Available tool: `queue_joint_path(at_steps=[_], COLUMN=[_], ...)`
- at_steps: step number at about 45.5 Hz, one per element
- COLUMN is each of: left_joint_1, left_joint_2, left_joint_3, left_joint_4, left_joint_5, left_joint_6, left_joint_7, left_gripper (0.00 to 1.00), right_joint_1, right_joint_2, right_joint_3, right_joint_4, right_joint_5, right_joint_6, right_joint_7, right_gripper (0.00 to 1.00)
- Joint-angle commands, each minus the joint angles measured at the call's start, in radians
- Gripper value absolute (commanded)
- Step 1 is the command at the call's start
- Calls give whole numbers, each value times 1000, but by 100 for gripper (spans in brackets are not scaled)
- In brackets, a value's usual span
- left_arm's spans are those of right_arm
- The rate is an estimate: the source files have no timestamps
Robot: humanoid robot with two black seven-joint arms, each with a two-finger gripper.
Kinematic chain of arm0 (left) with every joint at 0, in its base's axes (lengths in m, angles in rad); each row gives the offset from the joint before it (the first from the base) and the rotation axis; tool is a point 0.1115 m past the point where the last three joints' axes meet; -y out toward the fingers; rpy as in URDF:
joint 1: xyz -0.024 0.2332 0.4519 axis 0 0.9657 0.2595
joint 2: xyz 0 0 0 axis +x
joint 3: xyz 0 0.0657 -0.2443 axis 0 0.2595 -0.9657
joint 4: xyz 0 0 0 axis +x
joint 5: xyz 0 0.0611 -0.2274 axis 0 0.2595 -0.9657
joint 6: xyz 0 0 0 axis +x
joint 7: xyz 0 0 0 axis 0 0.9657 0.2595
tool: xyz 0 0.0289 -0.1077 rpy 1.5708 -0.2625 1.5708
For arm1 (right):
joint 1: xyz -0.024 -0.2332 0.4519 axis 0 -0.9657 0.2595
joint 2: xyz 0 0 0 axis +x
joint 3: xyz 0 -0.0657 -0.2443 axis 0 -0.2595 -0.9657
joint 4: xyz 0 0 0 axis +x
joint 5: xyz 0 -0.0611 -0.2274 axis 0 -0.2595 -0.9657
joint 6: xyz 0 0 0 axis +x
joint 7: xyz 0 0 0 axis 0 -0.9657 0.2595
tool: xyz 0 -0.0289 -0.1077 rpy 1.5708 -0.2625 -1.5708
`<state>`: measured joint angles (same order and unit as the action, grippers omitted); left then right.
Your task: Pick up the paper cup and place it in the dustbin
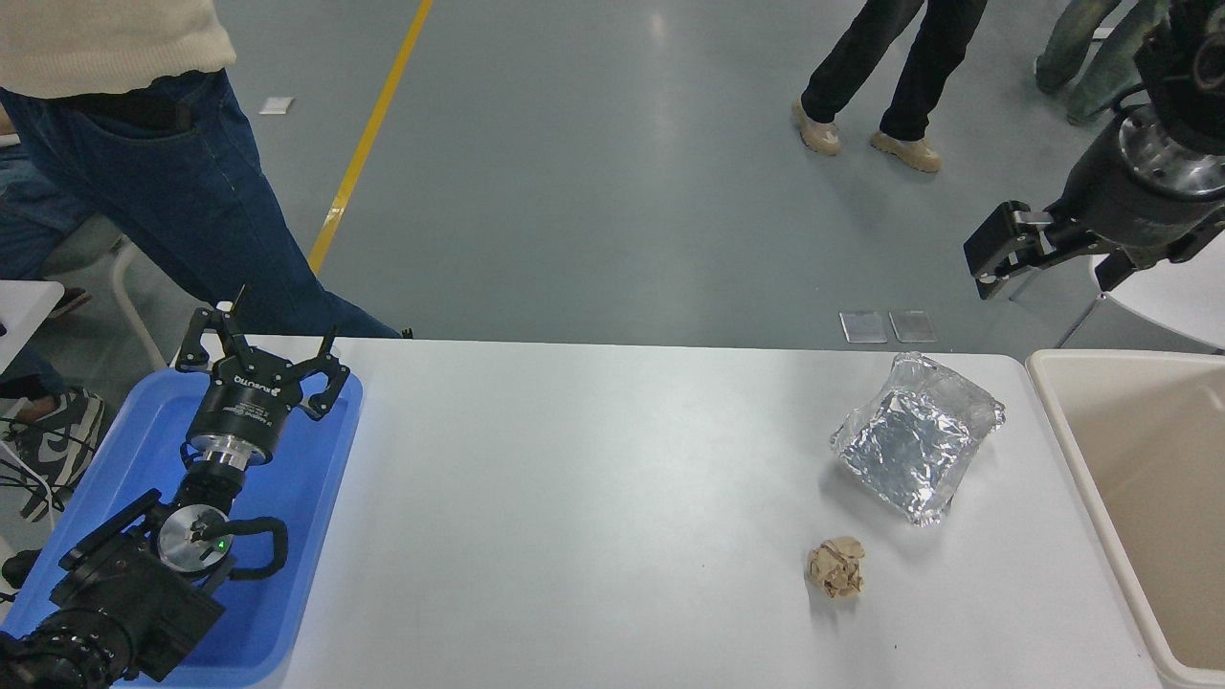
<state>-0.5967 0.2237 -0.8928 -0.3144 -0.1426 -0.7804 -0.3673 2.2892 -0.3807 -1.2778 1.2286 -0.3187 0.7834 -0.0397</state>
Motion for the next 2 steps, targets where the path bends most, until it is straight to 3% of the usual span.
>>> queue_joint_path(at_steps=[1, 2], left_joint_1=[0, 0], left_joint_2=[0, 0], left_joint_3=[0, 0], left_joint_4=[0, 0], left_joint_5=[0, 0], left_joint_6=[0, 0], left_joint_7=[-1, -1], left_gripper=[100, 100], right_joint_1=[33, 33], right_joint_2=[13, 13], right_joint_3=[-17, -17], right_joint_4=[2, 2], right_joint_5=[0, 0], right_joint_6=[2, 2], right_joint_7=[0, 0], right_gripper=[100, 100])
